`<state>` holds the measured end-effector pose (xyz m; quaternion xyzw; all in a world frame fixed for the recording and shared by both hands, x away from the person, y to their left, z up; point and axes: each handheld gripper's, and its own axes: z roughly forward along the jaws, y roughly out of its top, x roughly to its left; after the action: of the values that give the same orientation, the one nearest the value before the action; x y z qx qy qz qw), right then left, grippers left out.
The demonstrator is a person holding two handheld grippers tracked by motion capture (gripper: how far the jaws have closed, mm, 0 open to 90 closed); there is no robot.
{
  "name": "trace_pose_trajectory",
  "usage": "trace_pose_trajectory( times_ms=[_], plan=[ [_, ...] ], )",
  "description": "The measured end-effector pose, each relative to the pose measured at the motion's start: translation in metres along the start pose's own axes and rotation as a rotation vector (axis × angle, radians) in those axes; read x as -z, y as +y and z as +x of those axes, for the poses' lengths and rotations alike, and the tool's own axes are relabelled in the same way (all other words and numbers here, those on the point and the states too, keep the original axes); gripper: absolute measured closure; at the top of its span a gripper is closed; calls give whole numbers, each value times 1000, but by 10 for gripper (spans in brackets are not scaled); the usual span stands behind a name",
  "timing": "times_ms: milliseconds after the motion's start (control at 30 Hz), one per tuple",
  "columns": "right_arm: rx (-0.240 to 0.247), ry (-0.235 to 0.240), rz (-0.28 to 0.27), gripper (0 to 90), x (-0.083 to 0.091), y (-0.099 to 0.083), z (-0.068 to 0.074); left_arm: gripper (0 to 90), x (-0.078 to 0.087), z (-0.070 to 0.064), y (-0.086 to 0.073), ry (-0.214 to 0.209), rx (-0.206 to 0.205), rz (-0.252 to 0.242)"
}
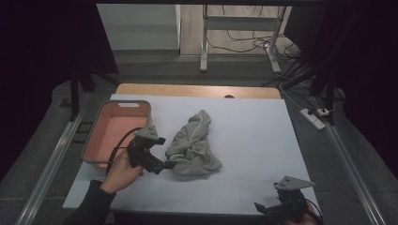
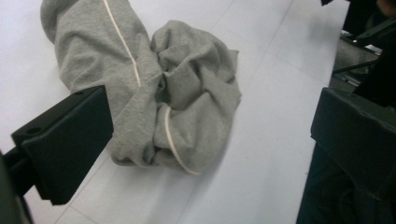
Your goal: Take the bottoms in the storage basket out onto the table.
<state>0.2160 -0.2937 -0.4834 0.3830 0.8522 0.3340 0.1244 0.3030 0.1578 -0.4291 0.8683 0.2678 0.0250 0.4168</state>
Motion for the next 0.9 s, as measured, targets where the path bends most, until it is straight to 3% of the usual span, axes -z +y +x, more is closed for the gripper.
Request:
trace_pose_trajectory(
  times_ms=[467, 900],
  plan=[
    [6, -3, 2, 0, 0, 0, 0, 0, 3, -6, -6, -34, -17, -24],
    [4, -2, 4, 0, 0, 0, 0, 0, 9, -7, -13, 6, -36, -23]
  ],
)
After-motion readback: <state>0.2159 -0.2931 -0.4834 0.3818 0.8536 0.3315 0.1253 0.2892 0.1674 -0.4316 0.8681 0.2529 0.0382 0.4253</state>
